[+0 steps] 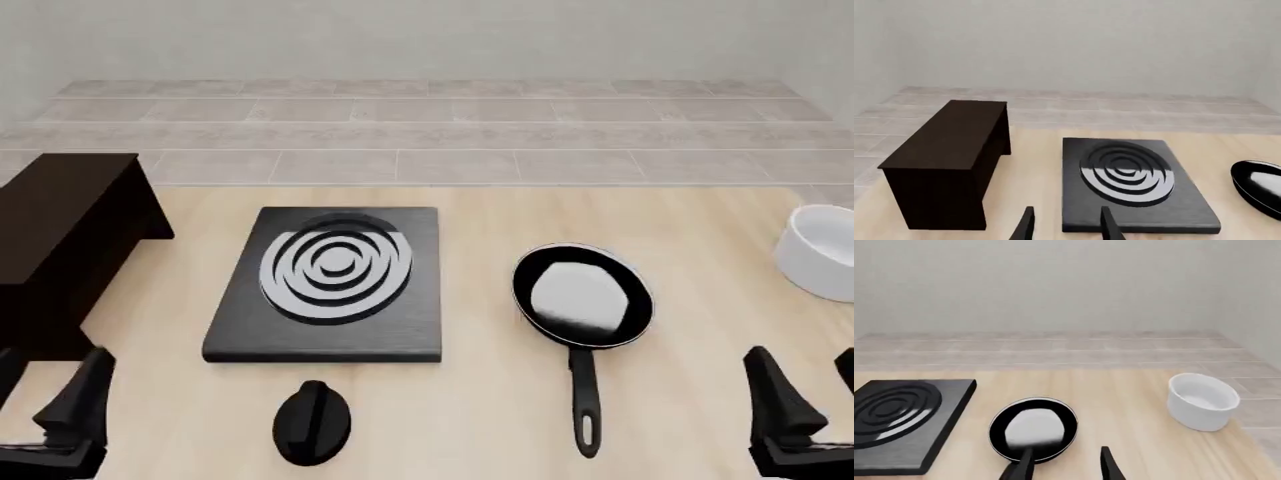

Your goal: Put the frying pan on top of the cabinet.

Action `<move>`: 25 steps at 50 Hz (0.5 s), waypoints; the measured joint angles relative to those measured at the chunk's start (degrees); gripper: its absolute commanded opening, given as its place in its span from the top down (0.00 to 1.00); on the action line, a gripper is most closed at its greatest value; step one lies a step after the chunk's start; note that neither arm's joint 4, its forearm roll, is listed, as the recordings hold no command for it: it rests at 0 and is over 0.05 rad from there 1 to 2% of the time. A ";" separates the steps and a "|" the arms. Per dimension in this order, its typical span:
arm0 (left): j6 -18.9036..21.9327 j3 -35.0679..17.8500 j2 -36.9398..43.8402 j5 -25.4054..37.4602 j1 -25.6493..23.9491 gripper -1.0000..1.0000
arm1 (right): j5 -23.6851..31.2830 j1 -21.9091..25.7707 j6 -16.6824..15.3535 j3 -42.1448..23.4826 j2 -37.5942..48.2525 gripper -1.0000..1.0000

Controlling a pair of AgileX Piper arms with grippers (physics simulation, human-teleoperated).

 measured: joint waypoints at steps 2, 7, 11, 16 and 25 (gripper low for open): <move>0.47 0.57 -0.57 -0.48 0.10 0.00 | -0.60 0.26 -0.08 0.53 -0.43 0.00; 1.02 1.57 -1.55 -0.96 0.44 0.00 | -1.74 0.81 -0.16 1.47 -1.12 0.00; 1.66 2.08 -2.05 -1.19 0.57 0.00 | -2.37 1.10 -0.20 1.96 -1.47 0.00; 2.34 2.49 -2.46 -1.34 0.62 0.00 | -3.02 1.32 -0.23 2.35 -1.61 0.00; 3.35 2.87 -2.85 -1.20 0.74 0.00 | -3.88 1.53 -0.27 2.72 -1.48 0.00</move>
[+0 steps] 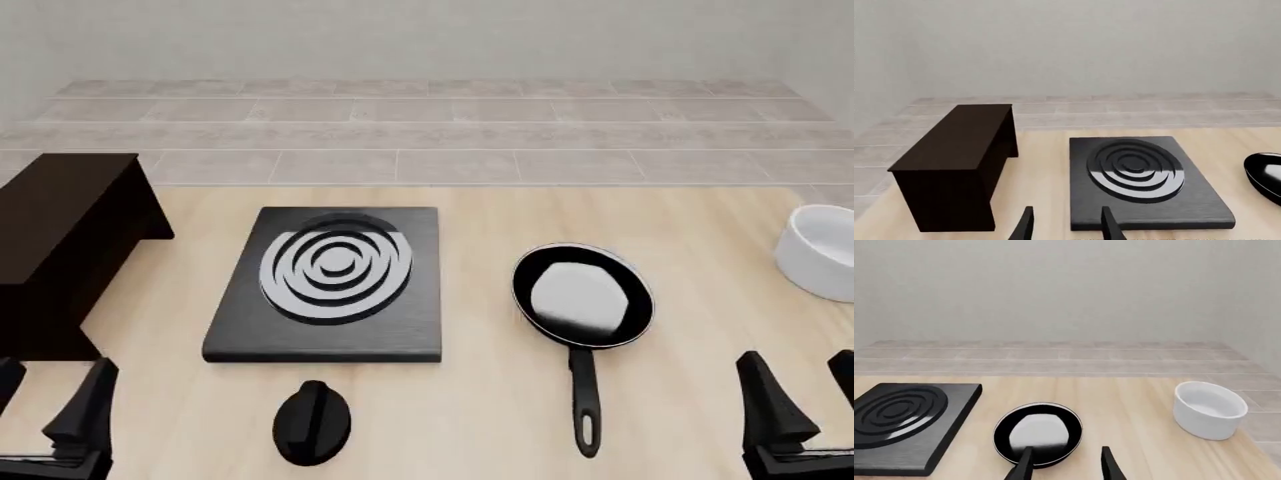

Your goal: Put the frying pan on top of the cabinet.

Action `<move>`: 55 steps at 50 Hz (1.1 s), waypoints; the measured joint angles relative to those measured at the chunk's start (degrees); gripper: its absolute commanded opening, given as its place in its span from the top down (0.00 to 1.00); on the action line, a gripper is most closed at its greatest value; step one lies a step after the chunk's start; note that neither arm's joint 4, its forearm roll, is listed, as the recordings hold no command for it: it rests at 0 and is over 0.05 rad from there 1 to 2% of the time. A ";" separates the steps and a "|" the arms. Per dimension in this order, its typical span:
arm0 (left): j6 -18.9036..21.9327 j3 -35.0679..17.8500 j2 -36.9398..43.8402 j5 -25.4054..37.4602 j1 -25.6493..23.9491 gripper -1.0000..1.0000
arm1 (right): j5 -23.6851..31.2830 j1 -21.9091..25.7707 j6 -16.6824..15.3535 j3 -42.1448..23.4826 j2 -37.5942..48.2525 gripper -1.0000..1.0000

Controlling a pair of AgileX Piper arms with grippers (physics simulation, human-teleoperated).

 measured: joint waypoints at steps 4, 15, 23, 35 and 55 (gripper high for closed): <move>0.40 0.09 -0.08 0.00 -0.03 0.00 | -0.25 0.03 -0.04 0.07 0.09 0.00; 0.23 0.14 0.40 -0.70 -1.19 0.00 | -0.71 0.06 -0.07 0.20 0.32 0.00; -1.66 -2.46 5.52 -3.43 -5.13 0.00 | -0.46 0.05 -0.10 0.31 -0.09 0.00; -7.85 -10.41 20.84 -8.72 -15.82 0.00 | -0.02 0.01 -0.25 0.39 -0.66 0.00; -23.24 -23.17 47.11 -13.87 -31.64 0.00 | 0.45 0.04 -0.79 0.43 -1.16 0.00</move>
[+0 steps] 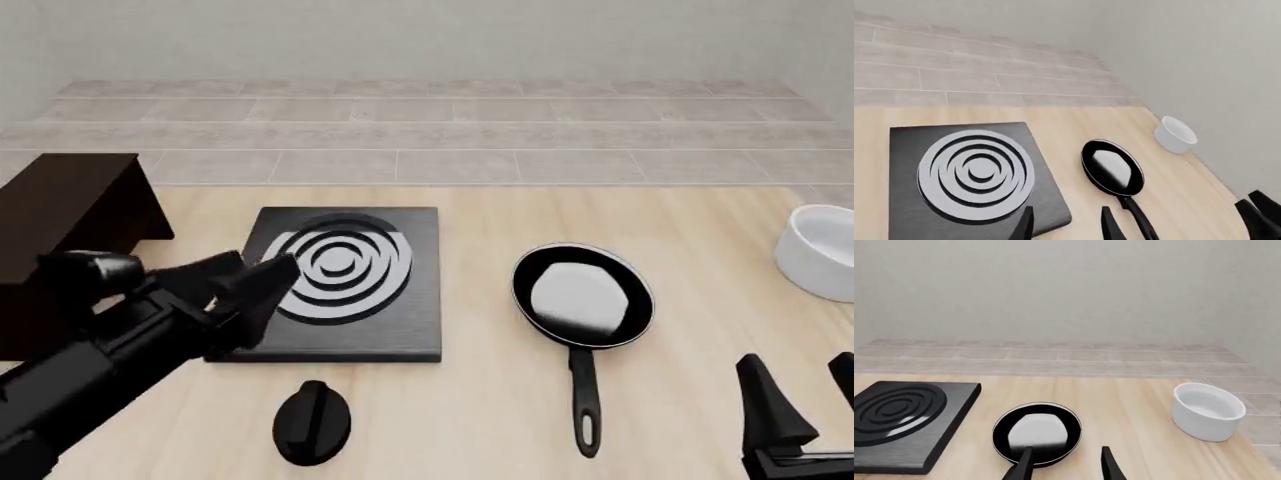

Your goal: Put the frying pan on top of the cabinet.

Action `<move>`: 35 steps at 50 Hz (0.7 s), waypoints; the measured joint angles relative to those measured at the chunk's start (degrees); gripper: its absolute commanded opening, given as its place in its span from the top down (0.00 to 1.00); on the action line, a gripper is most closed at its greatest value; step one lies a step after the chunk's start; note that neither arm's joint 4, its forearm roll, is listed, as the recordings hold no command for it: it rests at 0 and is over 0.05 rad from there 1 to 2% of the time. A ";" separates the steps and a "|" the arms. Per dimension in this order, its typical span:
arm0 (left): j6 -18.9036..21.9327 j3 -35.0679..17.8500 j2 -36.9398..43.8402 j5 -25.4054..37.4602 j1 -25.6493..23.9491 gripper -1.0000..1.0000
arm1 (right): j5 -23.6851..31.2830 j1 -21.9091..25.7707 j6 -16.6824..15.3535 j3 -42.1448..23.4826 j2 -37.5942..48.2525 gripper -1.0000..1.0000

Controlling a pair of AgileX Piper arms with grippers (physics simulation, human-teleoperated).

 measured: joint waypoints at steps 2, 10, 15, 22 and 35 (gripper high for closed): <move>-1.25 -1.00 2.05 -0.33 -1.36 0.00 | -0.04 0.03 -0.08 0.00 0.06 0.00; -6.54 -4.11 9.63 -2.76 -5.91 0.00 | -0.19 0.13 -0.41 0.00 0.26 0.00; -9.39 -5.52 13.68 -4.35 -7.79 0.00 | -0.25 0.16 -0.52 0.00 0.34 0.00; -11.92 -7.13 18.64 -6.78 -10.02 0.00 | -0.37 0.27 -0.35 0.00 0.62 0.00; -14.79 -10.07 27.84 -10.66 -13.96 0.00 | -0.35 0.42 -0.21 0.00 0.71 0.00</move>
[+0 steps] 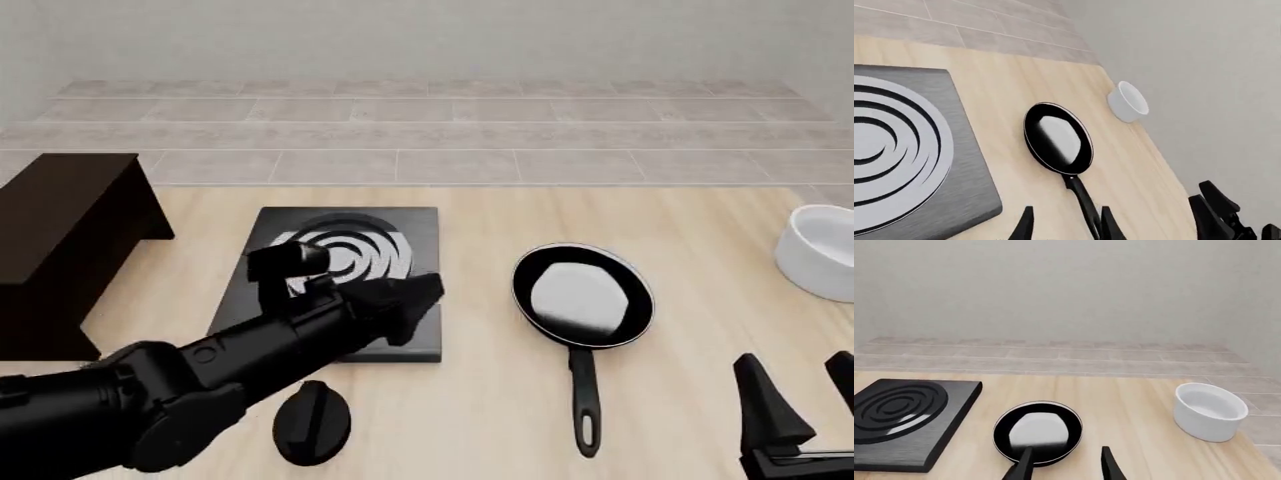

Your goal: Put the frying pan on top of the cabinet.

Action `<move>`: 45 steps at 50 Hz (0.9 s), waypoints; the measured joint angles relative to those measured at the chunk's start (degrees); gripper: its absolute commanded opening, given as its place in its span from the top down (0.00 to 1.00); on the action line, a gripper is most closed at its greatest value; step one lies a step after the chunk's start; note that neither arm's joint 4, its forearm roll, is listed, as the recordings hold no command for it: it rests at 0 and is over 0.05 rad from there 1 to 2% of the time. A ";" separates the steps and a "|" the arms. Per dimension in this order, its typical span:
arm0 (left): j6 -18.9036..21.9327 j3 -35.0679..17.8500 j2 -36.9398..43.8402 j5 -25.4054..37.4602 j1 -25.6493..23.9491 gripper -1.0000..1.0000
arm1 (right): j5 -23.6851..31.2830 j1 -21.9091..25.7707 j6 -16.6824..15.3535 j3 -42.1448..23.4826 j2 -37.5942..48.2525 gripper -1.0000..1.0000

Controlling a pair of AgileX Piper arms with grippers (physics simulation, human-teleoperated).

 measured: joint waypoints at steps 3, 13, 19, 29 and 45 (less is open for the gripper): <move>-0.55 -0.71 2.10 -0.77 -1.01 0.00 | -0.02 0.02 -0.01 0.00 0.03 0.00; -2.39 -3.06 8.84 -3.23 -4.19 0.00 | -0.14 0.06 -0.13 0.00 0.09 0.00; -3.72 -4.38 12.61 -4.44 -5.94 0.00 | -0.02 0.06 -0.21 0.00 -0.08 0.00; -5.46 -6.00 17.59 -6.25 -7.87 0.00 | 0.31 0.08 -0.29 0.00 -0.46 0.00; -7.97 -7.74 24.36 -9.00 -9.52 0.00 | 0.51 0.05 0.00 -0.01 -0.65 0.00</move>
